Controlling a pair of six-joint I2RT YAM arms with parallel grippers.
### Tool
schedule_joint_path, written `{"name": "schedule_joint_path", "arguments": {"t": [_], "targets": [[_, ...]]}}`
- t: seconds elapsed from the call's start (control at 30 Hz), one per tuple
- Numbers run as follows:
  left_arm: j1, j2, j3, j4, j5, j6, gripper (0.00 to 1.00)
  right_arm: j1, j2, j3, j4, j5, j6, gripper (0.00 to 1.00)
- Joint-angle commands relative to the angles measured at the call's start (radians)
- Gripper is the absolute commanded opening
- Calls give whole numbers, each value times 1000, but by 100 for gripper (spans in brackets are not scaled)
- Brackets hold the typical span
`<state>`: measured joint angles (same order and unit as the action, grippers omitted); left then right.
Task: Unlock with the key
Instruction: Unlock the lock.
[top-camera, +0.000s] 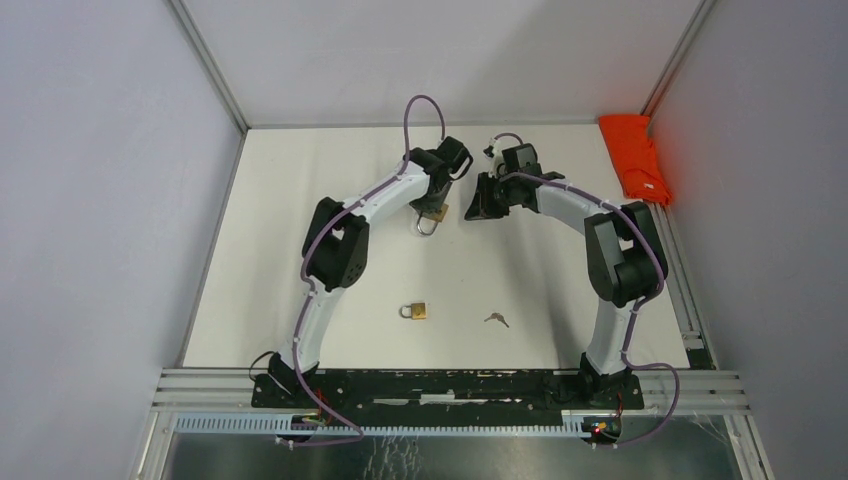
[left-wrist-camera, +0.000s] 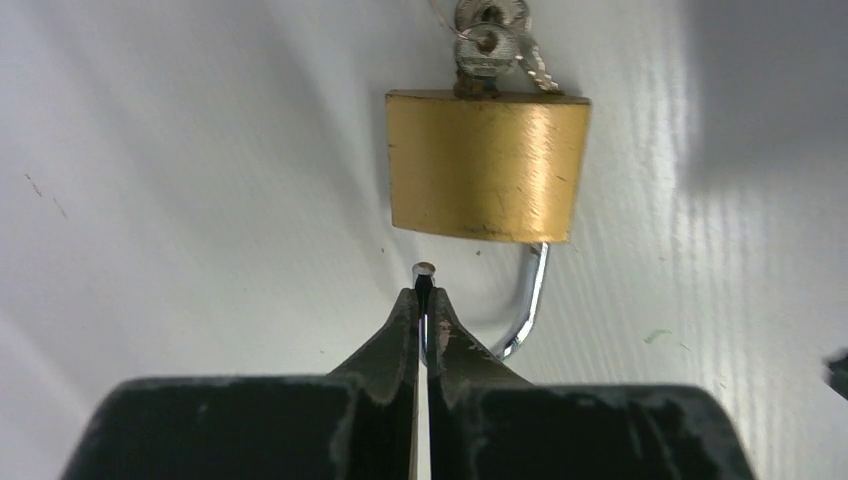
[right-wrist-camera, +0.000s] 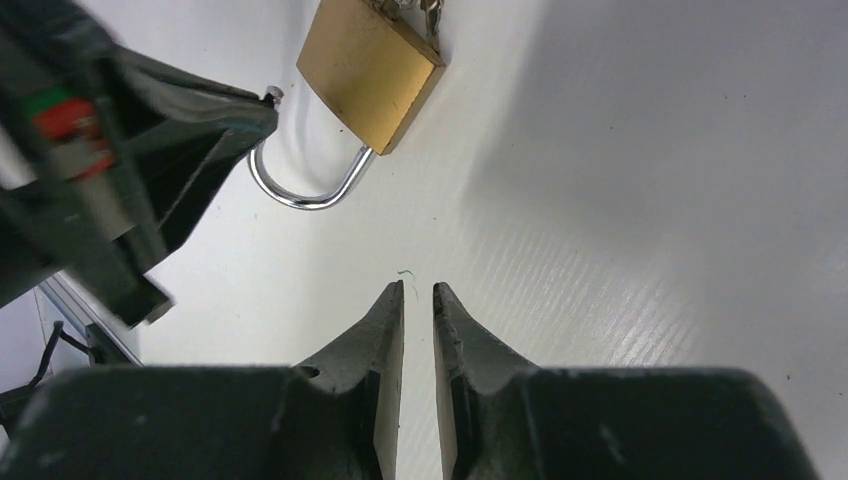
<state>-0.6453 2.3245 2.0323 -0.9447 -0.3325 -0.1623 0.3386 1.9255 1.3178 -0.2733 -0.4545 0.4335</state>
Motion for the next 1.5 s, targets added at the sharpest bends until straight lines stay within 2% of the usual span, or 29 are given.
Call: {"name": "schedule_joint_path", "arguments": {"t": [0.0,0.33,0.43,0.5,0.6,0.7,0.8,0.9,0.97,1.07,1.2,1.47], "targets": [[-13,-123,56,7,34,27,2,1,1,-9,40,-15,11,22],[-24,-159,-56,136,291,14,2,0,-22,-34,31,15,2,22],[-23,-181,-87,151,266,-19,2,7,-33,-29,21,32,-31,24],[-12,-208,-98,151,187,-50,2,25,-39,-3,-1,64,-67,29],[50,-270,-98,127,75,-153,2,68,-12,92,-70,77,-109,33],[118,-392,-138,171,3,-219,2,124,25,164,-125,121,-129,37],[166,-504,-134,215,-63,-223,5,176,80,246,-168,153,-137,40],[189,-560,-102,225,-95,-202,11,238,173,405,-260,185,-149,42],[190,-591,-109,227,-84,-204,14,270,251,501,-320,200,-146,42],[189,-665,-214,264,-53,-216,15,314,335,615,-400,245,-142,41],[189,-746,-330,306,-61,-214,16,337,369,621,-414,303,-105,40],[189,-829,-397,326,-56,-198,16,365,386,610,-422,420,-84,39]]}}
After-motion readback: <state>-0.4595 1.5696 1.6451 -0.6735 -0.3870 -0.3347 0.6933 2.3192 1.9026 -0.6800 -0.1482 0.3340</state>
